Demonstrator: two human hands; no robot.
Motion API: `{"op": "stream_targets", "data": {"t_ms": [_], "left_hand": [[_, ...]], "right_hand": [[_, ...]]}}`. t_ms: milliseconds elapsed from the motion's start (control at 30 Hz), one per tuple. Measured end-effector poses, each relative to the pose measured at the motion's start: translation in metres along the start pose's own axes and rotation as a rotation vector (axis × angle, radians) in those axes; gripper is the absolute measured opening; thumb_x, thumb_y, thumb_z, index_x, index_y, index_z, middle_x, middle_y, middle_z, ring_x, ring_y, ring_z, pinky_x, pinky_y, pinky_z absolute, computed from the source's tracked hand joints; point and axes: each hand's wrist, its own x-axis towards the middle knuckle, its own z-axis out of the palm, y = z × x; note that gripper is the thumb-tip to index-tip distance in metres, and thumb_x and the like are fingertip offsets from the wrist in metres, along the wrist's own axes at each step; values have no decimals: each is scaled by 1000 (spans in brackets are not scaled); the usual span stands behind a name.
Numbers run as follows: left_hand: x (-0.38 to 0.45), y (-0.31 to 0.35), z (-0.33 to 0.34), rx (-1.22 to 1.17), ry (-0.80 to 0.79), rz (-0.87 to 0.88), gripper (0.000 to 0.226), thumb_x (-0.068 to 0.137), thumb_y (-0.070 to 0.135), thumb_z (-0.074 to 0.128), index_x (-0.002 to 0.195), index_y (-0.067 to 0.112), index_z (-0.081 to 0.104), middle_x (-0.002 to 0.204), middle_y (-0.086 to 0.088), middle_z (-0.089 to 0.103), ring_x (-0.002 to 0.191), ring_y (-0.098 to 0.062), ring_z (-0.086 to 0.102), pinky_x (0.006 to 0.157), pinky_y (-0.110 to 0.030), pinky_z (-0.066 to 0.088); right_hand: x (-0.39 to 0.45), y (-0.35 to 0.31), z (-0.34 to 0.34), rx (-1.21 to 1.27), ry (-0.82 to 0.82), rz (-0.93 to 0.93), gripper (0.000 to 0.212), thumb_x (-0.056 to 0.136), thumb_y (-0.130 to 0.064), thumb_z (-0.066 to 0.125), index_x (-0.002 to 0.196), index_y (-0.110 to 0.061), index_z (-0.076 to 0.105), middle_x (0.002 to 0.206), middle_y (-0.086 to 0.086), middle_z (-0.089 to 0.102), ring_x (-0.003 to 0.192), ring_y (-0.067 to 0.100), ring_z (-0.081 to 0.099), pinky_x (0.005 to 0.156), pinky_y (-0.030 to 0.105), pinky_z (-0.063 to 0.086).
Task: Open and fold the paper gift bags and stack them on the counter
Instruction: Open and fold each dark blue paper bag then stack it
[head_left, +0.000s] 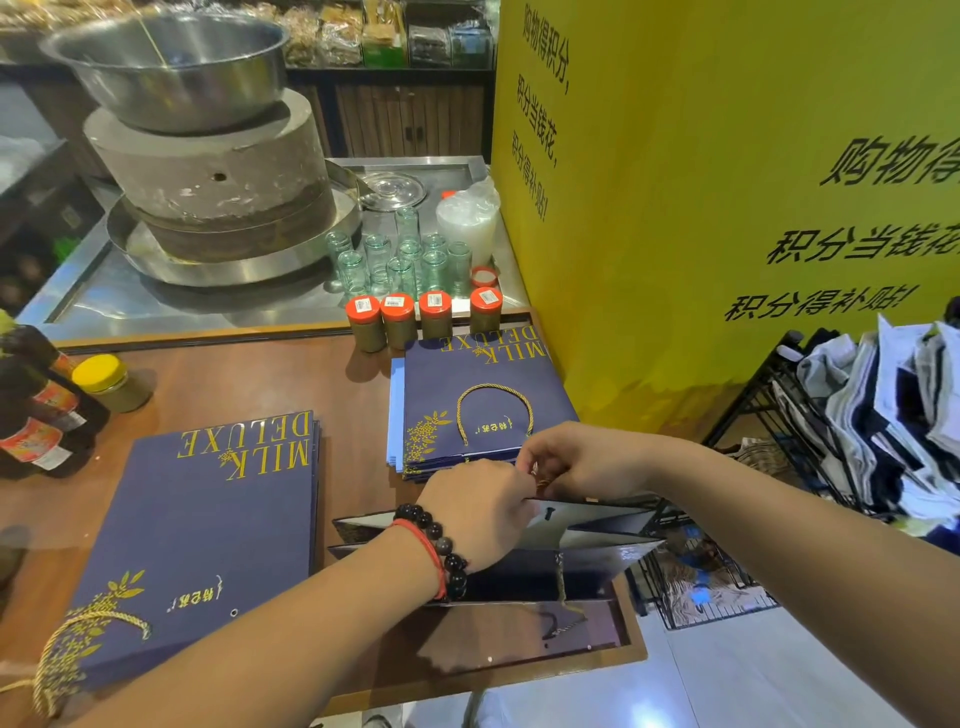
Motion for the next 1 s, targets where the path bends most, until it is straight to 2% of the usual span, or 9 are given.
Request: {"op": "stream_targets", "data": {"t_ms": [100, 167, 267, 367, 467, 567, 700, 833, 1000], "left_hand": [[0, 1, 0, -25, 24, -25, 20, 97, 40, 44, 83, 27, 37, 99, -4, 60, 94, -30, 57, 70, -37, 45], [0, 2, 0, -35, 62, -42, 17, 95, 38, 46, 88, 28, 33, 104, -3, 59, 96, -30, 57, 70, -38, 45], [1, 4, 0, -31, 111, -33, 14, 93, 34, 47, 101, 24, 40, 109, 0, 56, 97, -30, 57, 69, -38, 44], [1, 6, -1, -9, 106, -25, 18, 94, 33, 46, 110, 24, 43, 109, 0, 54, 98, -30, 57, 68, -38, 41], [2, 7, -3, 7, 98, -26, 15, 95, 31, 43, 108, 23, 45, 107, 0, 54, 98, -30, 57, 66, -36, 40], [5, 8, -4, 15, 84, -15, 18, 96, 27, 43, 113, 24, 50, 107, -1, 56, 100, -28, 57, 66, -36, 42], [6, 12, -5, 42, 73, 25, 30, 92, 19, 43, 120, 25, 54, 114, 0, 56, 104, -28, 56, 63, -31, 34], [5, 12, -7, 57, 49, 56, 31, 93, 19, 43, 120, 26, 58, 113, -2, 56, 104, -27, 54, 65, -32, 32], [7, 10, -4, 40, 43, 44, 22, 93, 20, 42, 103, 17, 62, 107, -2, 55, 100, -28, 55, 66, -32, 34]], "right_hand": [[-3, -1, 2, 24, 42, -17, 30, 92, 8, 51, 113, -13, 57, 87, 11, 65, 71, 21, 49, 56, 25, 38], [-5, 1, 4, -16, 87, -30, 39, 92, 7, 50, 123, -17, 55, 103, 9, 70, 89, 23, 64, 79, 29, 52], [-6, 2, 10, -116, 153, -28, 61, 92, 7, 48, 145, -20, 41, 132, -2, 59, 119, 14, 57, 105, 28, 43], [-7, 0, 10, 30, 139, 67, 77, 87, 15, 37, 154, -19, 23, 119, 0, 59, 101, 7, 58, 80, 10, 43], [-11, -1, 7, 93, 128, 106, 89, 81, 9, 39, 155, -30, 8, 98, 4, 58, 74, 10, 48, 59, 15, 35], [-12, -3, 7, 54, 100, 90, 100, 81, 15, 37, 152, -40, -7, 122, 11, 62, 86, 16, 52, 66, 18, 39], [-10, -3, 12, -11, 82, 72, 109, 71, -3, 46, 142, -52, -21, 155, 12, 34, 125, 15, 42, 105, 31, 36], [-8, 1, 14, -16, 142, 55, 106, 80, 9, 48, 150, -33, -19, 163, 11, 6, 148, 22, 16, 110, 25, 20], [-9, 13, 8, 133, 78, 86, 114, 64, -10, 49, 138, -60, -22, 141, 7, 53, 117, 34, 57, 81, 35, 45]]}}
